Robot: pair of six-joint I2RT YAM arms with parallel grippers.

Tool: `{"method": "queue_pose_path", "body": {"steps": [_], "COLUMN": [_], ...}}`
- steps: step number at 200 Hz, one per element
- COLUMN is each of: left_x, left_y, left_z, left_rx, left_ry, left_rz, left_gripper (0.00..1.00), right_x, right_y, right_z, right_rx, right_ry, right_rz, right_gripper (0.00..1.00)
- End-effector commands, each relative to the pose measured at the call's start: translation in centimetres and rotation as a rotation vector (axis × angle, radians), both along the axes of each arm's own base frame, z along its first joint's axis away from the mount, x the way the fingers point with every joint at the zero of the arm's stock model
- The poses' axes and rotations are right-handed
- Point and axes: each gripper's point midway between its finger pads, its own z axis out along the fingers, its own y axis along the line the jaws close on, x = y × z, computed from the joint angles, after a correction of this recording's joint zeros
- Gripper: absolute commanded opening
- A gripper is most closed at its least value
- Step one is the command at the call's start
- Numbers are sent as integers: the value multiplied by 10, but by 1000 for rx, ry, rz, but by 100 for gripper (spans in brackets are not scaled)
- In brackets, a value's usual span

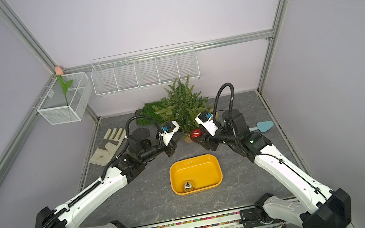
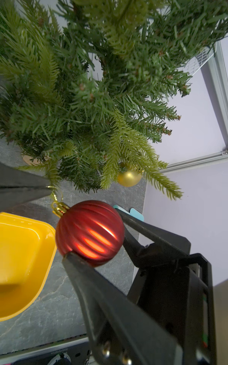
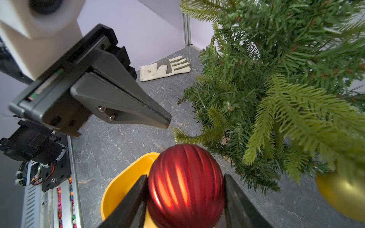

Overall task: Decorate the small christmas tree with ornaments
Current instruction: Hang an ornament on the christmas tree.

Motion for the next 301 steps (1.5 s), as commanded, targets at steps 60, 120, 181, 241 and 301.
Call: {"method": "queue_pose_path", "body": {"steps": [60, 120, 181, 241, 301], "left_x": [-6, -7, -7, -7, -3], "left_y": [6, 7, 8, 8, 8], "left_z": [5, 6, 8, 8, -6], "left_rx": [-17, -27, -34, -40, -8], "left_ry": [-31, -35, -43, -40, -22], "left_rz": [-9, -6, -4, -6, 10], "left_gripper": [0, 0, 0, 0, 0], "right_x": [-6, -9, -11, -11, -5], "right_y": [5, 5, 3, 4, 2], "right_z": [8, 9, 13, 9, -4], "right_rx": [17, 14, 17, 14, -22], "right_ry": [-38, -48, -68, -57, -25], "right_rz": [44, 53, 46, 56, 29], "right_gripper": [11, 11, 11, 11, 10]}}
